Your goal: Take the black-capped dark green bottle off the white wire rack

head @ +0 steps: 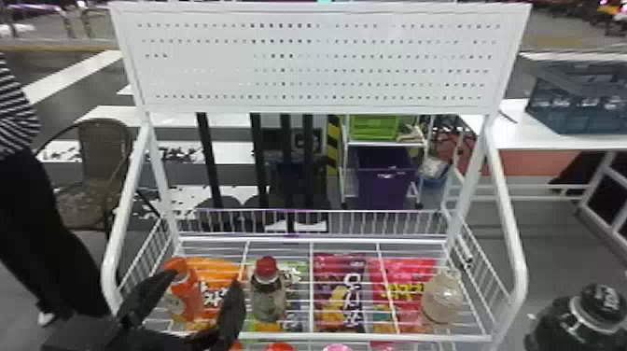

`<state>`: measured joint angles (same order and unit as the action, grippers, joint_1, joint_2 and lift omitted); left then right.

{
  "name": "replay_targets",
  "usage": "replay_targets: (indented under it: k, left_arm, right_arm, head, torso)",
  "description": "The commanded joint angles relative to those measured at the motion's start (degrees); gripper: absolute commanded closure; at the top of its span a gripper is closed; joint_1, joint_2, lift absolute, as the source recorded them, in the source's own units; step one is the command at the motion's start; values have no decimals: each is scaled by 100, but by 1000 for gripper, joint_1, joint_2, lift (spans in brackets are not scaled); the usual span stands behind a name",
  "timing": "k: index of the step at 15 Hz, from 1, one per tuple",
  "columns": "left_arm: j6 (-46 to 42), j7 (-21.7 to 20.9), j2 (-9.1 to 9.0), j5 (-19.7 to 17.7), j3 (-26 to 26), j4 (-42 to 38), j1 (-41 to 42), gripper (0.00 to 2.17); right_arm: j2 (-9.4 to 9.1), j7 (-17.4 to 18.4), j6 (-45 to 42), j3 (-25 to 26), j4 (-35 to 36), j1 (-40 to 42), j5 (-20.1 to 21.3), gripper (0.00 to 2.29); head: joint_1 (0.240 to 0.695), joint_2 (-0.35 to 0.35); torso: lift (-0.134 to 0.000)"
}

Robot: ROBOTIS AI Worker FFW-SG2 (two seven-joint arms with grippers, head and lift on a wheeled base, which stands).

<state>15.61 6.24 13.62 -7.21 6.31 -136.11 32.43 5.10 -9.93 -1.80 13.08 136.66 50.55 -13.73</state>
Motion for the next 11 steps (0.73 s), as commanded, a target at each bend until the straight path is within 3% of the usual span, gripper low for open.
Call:
replay_targets:
  k: [1,11]
  left_arm:
    - [17,0,-9,0,10,-3,0,144]
    - [17,0,0,9,1,15,-9,144]
  right_arm:
    - [-9,-88,0,1,1,8,-25,1136]
    - [-79,-106,-88,-43,-60,8,98,1136]
  head:
    - [499,0]
    - [499,0]
  torso:
    - [0]
    - [0]
